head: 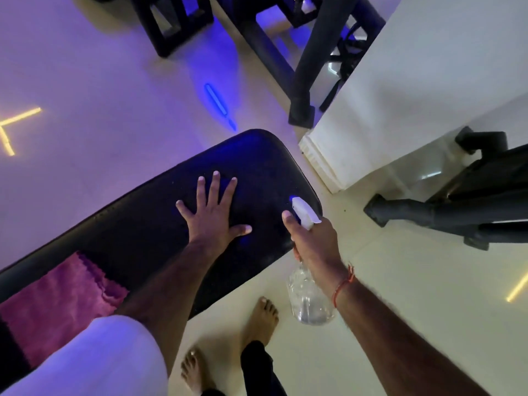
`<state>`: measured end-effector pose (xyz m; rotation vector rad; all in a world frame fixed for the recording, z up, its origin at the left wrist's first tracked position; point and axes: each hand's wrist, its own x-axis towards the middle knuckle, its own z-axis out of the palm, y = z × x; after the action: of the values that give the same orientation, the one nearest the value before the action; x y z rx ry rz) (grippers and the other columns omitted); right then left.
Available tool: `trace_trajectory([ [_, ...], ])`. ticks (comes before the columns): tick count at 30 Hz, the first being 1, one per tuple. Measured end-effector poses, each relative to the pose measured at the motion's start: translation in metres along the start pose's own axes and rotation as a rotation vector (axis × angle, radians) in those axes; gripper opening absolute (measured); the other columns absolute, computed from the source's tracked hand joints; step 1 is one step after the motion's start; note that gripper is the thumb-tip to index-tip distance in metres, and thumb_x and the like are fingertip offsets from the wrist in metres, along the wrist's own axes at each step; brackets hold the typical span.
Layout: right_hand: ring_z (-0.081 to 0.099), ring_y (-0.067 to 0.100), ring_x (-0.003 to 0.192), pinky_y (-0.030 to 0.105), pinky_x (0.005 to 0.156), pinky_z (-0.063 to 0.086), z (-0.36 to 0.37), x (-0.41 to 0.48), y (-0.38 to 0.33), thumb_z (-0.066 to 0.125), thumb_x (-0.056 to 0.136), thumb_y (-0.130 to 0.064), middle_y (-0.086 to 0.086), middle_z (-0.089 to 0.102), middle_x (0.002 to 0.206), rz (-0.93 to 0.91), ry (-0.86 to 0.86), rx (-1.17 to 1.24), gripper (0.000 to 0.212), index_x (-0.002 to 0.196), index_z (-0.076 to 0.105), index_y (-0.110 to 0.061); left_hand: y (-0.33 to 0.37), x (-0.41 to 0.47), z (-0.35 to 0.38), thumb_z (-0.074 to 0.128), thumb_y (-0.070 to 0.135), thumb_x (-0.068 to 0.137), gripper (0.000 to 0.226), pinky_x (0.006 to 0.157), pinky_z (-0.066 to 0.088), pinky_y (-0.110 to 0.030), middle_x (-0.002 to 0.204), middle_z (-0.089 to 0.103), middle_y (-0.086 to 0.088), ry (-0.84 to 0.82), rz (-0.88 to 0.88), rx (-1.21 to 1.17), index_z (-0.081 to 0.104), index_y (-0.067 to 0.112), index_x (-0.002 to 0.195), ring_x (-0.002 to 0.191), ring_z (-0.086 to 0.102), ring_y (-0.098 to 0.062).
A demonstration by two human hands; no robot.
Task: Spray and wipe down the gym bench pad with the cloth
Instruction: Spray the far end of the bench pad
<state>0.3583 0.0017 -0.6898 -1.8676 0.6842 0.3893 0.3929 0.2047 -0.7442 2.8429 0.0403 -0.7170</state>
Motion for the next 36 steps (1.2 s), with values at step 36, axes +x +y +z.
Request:
trace_trajectory([
  [36, 0.058, 0.019, 0.051, 0.038, 0.061, 0.060, 0.140, -0.108, -0.020, 0.066, 0.097, -0.048, 0.005, 0.070, 0.080, -0.161, -0.263, -0.337, 0.043, 0.130, 0.069, -0.021, -0.134, -0.162, 0.038, 0.063, 0.068, 0.089, 0.107, 0.128, 0.012, -0.057, 0.176, -0.004, -0.007, 0.113, -0.156, -0.047, 0.003, 0.026, 0.167, 0.162, 0.003, -0.029],
])
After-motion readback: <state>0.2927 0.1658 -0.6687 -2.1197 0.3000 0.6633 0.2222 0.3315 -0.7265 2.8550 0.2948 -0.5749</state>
